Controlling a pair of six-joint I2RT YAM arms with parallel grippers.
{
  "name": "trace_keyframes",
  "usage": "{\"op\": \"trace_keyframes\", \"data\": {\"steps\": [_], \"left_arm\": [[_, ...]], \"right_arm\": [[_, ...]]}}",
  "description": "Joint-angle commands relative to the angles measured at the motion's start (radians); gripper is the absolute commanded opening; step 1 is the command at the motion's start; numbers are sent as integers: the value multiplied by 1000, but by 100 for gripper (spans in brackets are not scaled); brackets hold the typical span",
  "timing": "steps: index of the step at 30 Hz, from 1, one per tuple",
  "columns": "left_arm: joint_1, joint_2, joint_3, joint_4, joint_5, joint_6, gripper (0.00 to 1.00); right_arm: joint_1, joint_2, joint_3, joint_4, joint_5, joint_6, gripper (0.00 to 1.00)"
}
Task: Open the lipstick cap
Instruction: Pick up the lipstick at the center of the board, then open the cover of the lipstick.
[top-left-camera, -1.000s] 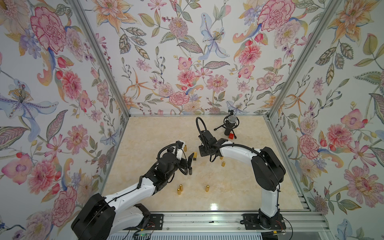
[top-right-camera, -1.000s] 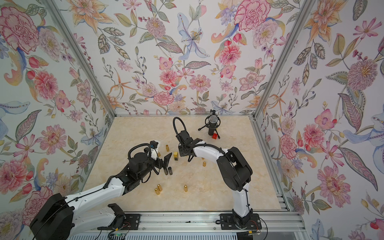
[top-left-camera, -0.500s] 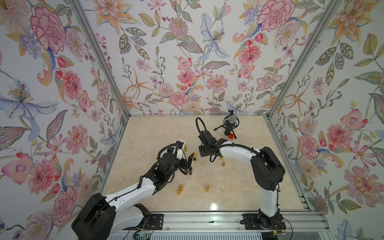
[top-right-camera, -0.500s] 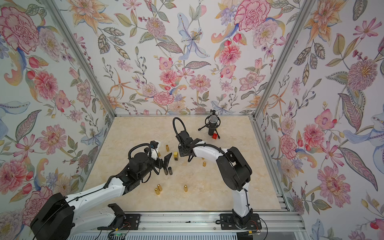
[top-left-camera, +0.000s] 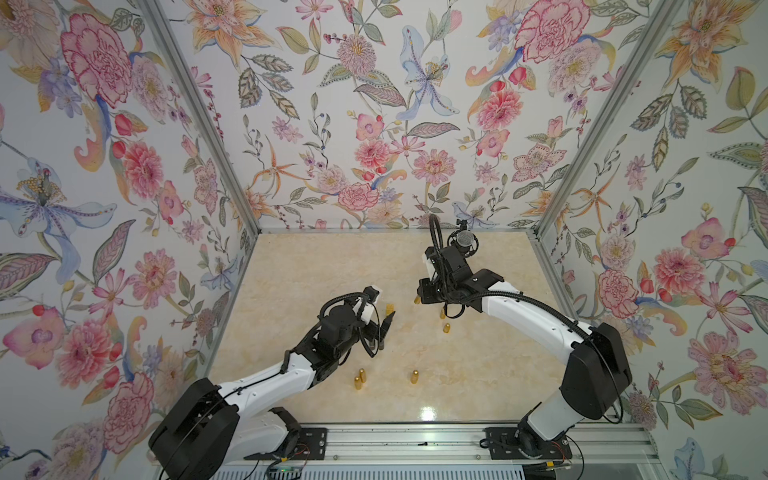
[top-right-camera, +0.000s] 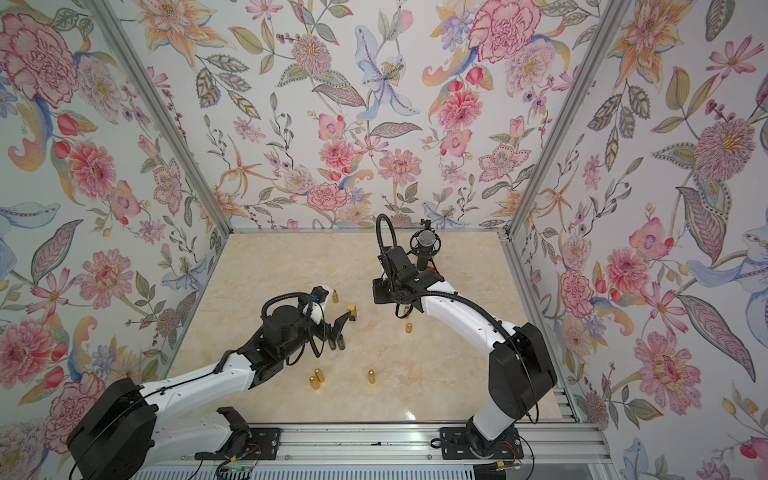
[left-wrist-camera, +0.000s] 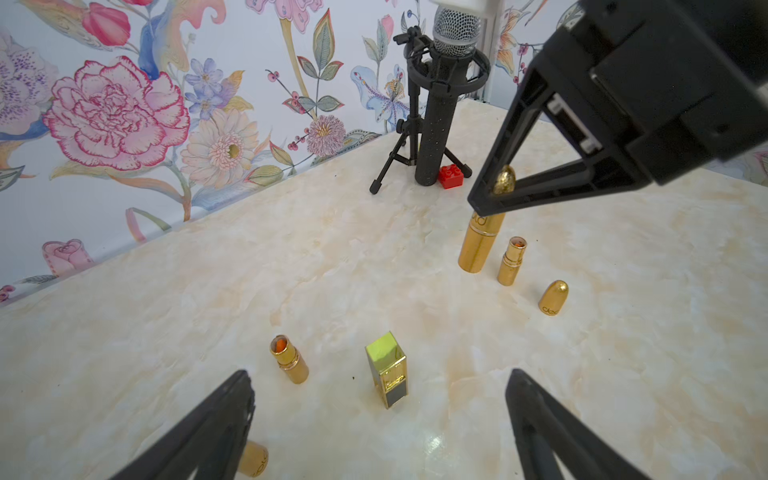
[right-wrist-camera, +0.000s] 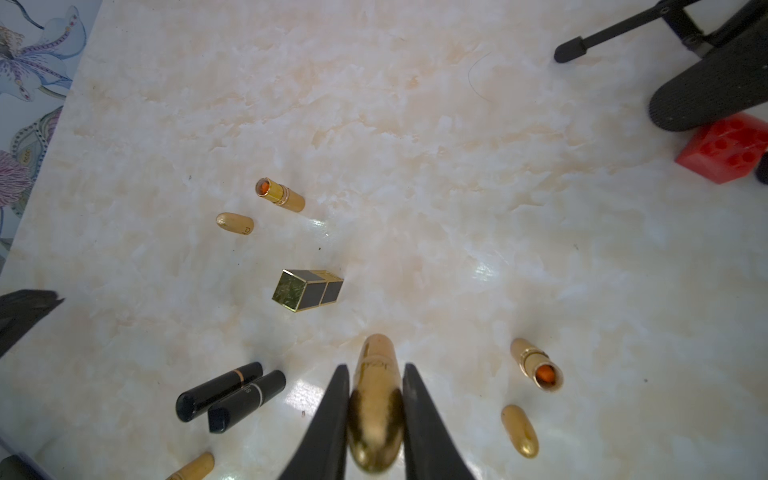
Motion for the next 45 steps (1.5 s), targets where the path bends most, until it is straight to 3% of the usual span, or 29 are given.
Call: {"op": "trace_keyframes", "data": {"steps": [1,5,13,27,31,39,45], "left_arm": [[-18,58,34,73,134,84,92],[-48,134,85,95,209,108,86],[-53,254,158,131,285,70,68],[-54,252,135,178,306,47,32],[-53,260,131,181,315,44,31],[-54,251,121,172,311,46,38],[-54,243,111,163,302,53,31]], "right_arm": [[0,-51,-13,-102,-108,37,24],[7,-94,-19,-114,-188,76,24],[44,-119,-22,-118,-210,103,24],[44,-117,-21,-103,-211,113,24],[41,-124,-22,-96,-213,119,24],[25,-137,-25,-91,-220,125,23],[15,-146,-27,-91,-223,124,23]]}}
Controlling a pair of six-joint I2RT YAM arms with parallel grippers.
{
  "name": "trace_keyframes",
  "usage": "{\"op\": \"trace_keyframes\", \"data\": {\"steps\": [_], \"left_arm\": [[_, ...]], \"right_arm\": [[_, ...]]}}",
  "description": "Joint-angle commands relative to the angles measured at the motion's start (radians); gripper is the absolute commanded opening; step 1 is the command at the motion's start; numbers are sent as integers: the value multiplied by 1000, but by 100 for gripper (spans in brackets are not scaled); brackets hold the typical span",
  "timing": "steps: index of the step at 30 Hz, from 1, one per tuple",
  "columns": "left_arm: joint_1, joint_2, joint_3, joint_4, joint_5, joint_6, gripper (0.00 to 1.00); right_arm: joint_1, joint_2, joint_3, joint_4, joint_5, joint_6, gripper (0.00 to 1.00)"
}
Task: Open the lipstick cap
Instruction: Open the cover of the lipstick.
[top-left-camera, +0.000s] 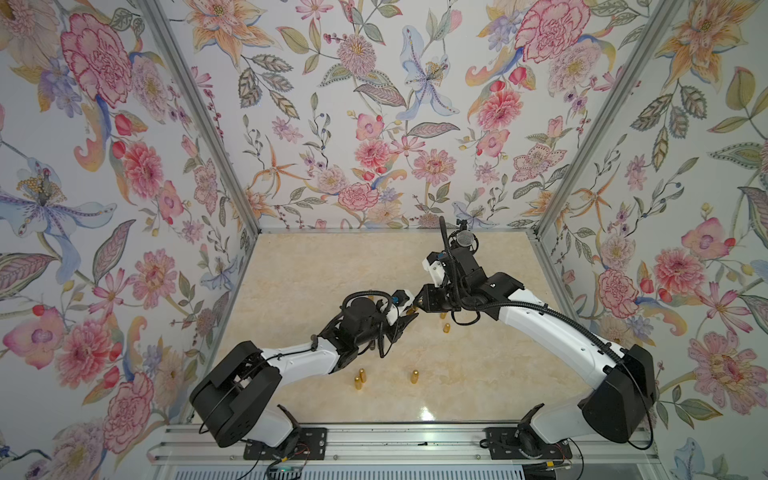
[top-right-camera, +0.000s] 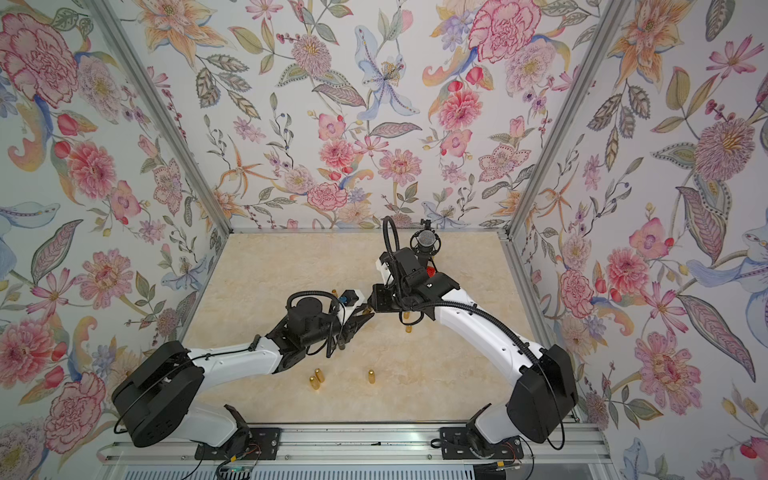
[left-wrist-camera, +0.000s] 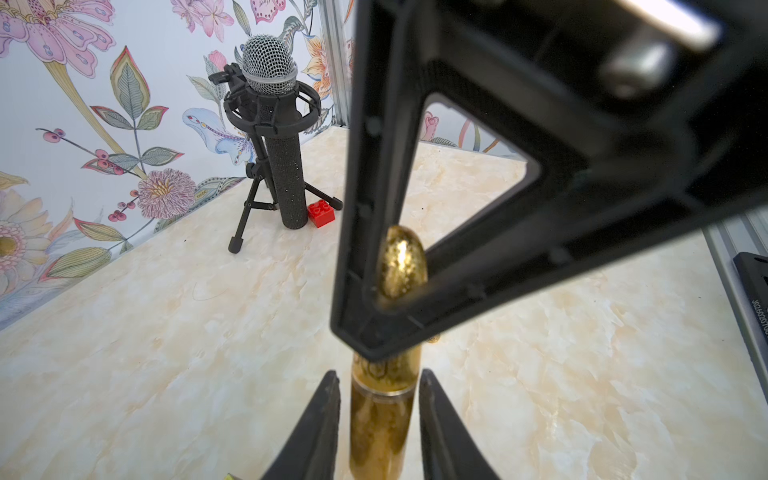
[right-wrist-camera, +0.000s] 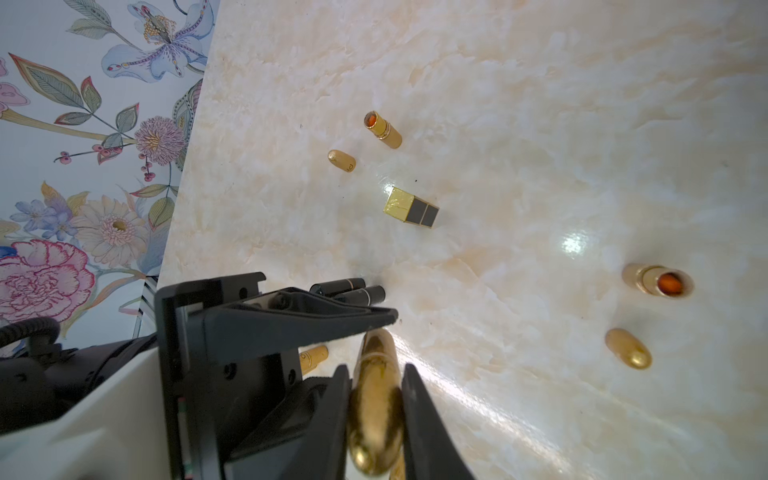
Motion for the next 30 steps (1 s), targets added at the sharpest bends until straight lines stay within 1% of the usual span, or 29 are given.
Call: {"op": "trace_keyframes", "data": {"steps": [1,4,6,8,15,16,25,30], "left_arm": [[-7,-10,-17,7,-3,12,29],[-6,-10,-11,8,1,12,20],[-6,-12,-11,12,-2,9,20],[-6,-13,-12,16,5,9,17],[-6,-31,-28,-16,0,12,13],[-7,-36,-33,-25,-7,14,13],[-6,-84,-74,-101,-39,47,10],[-6,-111,-89,-115,-43,43,9]], "right_arm": [[-6,-28,-14,-1,-13,16,23],[-7,-30,-16,0,-12,16,22],[-11,-34,-17,0,-11,18,22],[-13,-36,-16,2,-14,19,22],[-23,-52,-14,6,-32,26,22],[-53,-57,-14,6,-36,26,22],[-102,-102,-10,5,-70,39,22],[-113,-129,-25,5,-49,28,22]]}}
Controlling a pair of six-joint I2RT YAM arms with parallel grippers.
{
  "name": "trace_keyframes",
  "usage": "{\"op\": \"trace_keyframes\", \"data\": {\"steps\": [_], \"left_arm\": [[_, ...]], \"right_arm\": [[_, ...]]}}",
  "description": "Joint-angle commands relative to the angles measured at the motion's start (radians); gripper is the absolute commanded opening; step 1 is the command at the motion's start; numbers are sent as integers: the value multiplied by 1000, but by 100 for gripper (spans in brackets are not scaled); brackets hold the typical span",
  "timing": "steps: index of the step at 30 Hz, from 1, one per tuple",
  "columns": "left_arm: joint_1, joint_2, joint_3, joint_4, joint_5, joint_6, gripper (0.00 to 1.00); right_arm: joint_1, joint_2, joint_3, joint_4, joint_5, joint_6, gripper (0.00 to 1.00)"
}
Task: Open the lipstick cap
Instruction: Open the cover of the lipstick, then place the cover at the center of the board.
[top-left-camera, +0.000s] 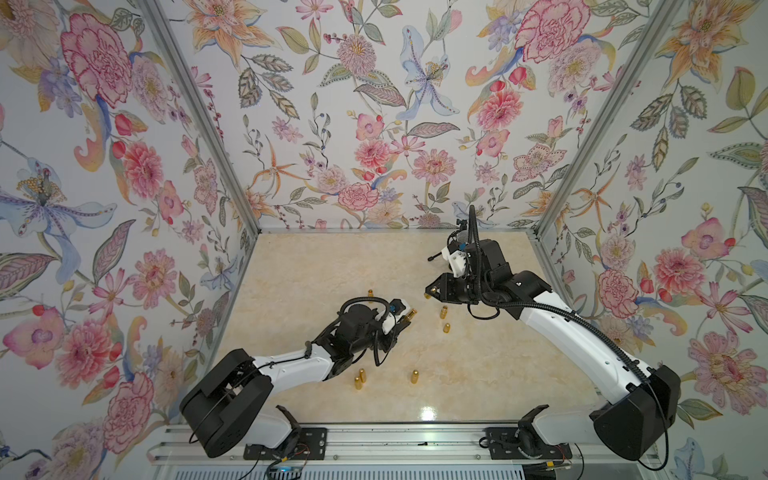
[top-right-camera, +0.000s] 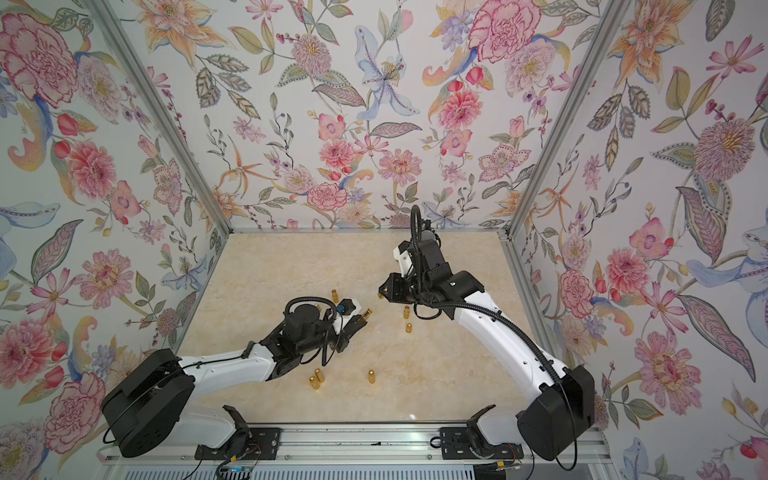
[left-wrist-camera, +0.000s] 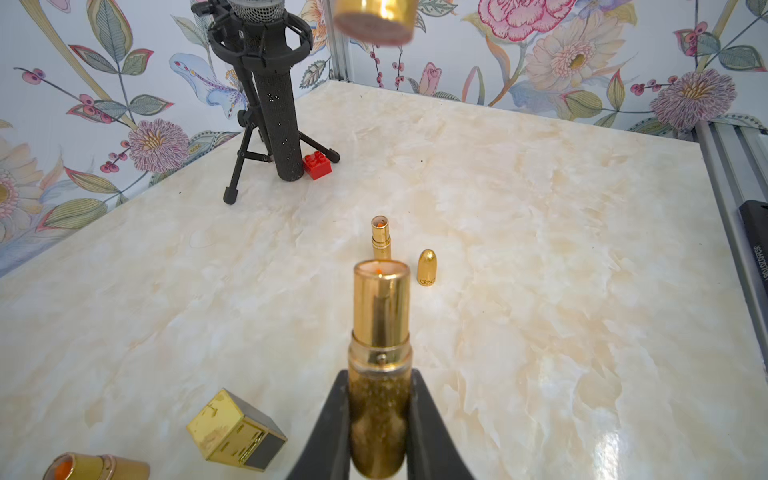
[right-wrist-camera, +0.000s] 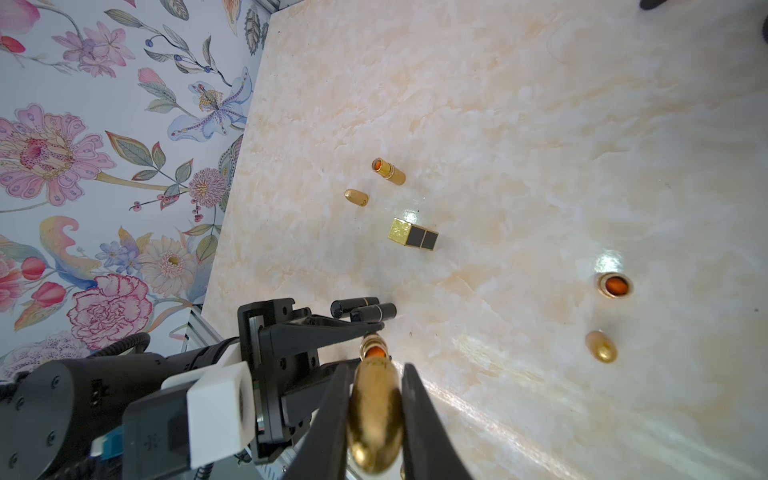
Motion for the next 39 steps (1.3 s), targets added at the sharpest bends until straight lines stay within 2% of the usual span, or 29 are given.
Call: {"op": "trace_keyframes", "data": {"steps": [1,6,10,14,19,28,39], "left_arm": [[-4,-55,-19,-7,-12,7,9],[-5,-129,-66,30,-15,-41,9],[-5,-186,-112,60,-29,-75,9],[-5,-240,-146,63,-54,-90,9],[-3,-263,-159,54,-73,-92,8],[-5,-249,-157,64,-74,-96,8],[-2,-241,-151,62,-81,-94,8]], "right_arm": [[-5,-29,-36,-2,47,-6,22],[24,-46,-155,-1,216,-40,22],[134,-18,-264,68,388,-71,21],[181,21,-370,197,420,-59,21],[250,105,-403,281,520,-78,20],[254,214,-426,351,599,-89,20],[248,301,-421,364,606,-94,21]]}}
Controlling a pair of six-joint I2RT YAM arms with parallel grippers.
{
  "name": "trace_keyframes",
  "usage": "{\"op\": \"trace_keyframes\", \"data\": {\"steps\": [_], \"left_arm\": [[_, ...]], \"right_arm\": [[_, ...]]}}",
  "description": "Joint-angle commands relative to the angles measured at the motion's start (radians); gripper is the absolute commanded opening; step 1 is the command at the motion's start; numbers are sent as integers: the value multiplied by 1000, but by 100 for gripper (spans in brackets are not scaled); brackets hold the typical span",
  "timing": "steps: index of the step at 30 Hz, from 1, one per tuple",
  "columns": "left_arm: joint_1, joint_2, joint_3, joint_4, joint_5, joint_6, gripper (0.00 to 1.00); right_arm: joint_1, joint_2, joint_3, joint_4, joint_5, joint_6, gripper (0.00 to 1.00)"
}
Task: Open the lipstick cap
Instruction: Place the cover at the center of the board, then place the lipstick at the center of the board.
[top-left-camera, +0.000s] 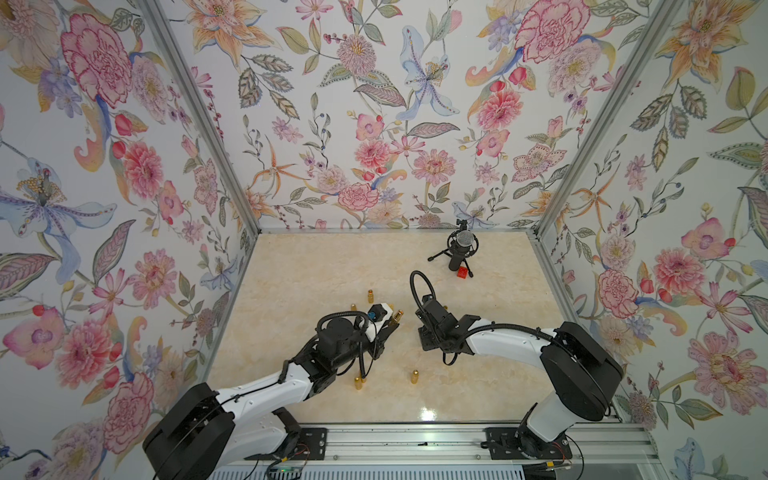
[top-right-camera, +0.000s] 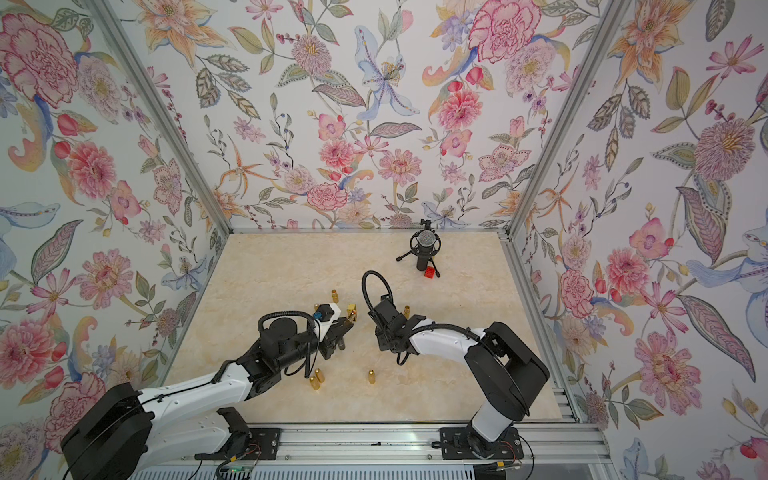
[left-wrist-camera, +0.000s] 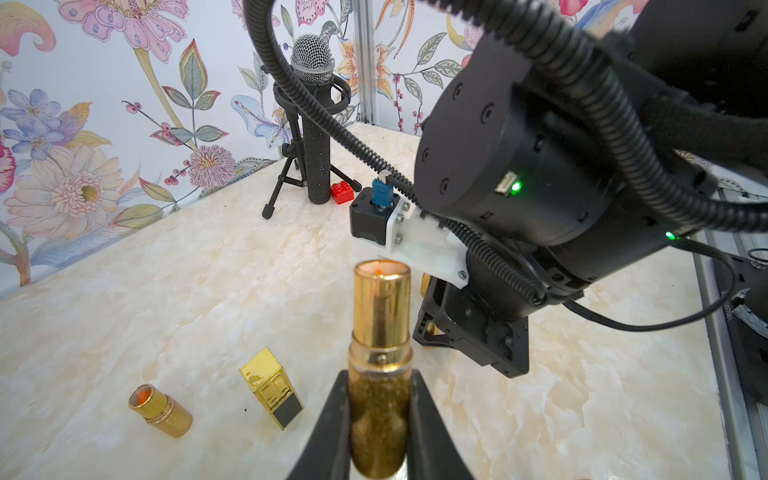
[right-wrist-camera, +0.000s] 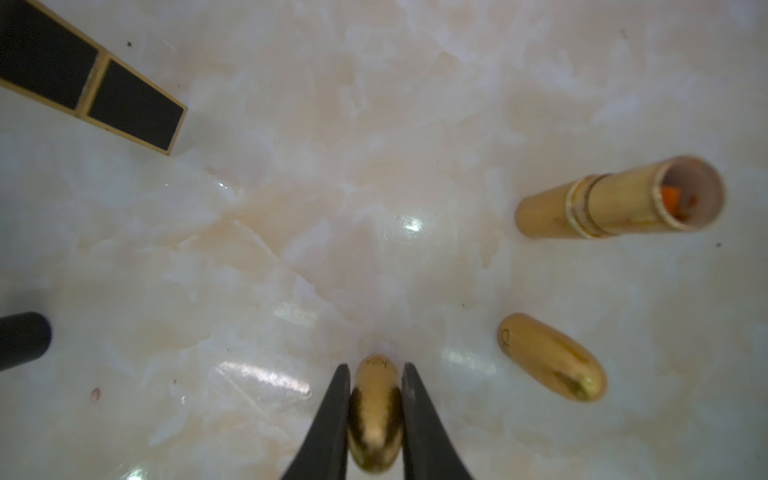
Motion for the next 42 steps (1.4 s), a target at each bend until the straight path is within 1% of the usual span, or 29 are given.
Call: {"op": "trace_keyframes", "data": {"steps": [1,8,15,19,22,27,30,33,36,37,39,42], "left_arm": [[-2,8,0,28,-21,-12,8],[-3,12,4,25,-22,-9,8],[-3,10,10,18,-21,-3,8],[-2,10,13,17,-21,-1,8],[-2,11,16,24,-21,2,8],[-2,38,38,56,-17,0,9],[-3,67,47,102,-21,-13,9],[-3,99,69,120,-33,-15,9],[-4,128,90,136,-29,-18,9],[-4,134,97,136,-25,-18,9],[-5,148,110,136,-17,-17,9],[-5,153,116,142,-11,-19,9]], "right_arm": [[-4,24,-3,12,22,-6,22],[-7,29,-4,11,22,-4,26],[-8,-8,10,-9,19,-12,41],[-10,-74,41,-62,-4,-8,43],[-31,-159,64,-104,-77,7,46],[-99,-306,101,-134,-313,51,48],[-104,-360,135,-135,-399,83,49],[-104,-379,173,-133,-486,119,51],[-95,-376,201,-122,-532,153,52],[-91,-373,204,-112,-540,161,54],[-86,-362,212,-94,-547,177,56],[-85,-343,221,-71,-539,189,56]]}}
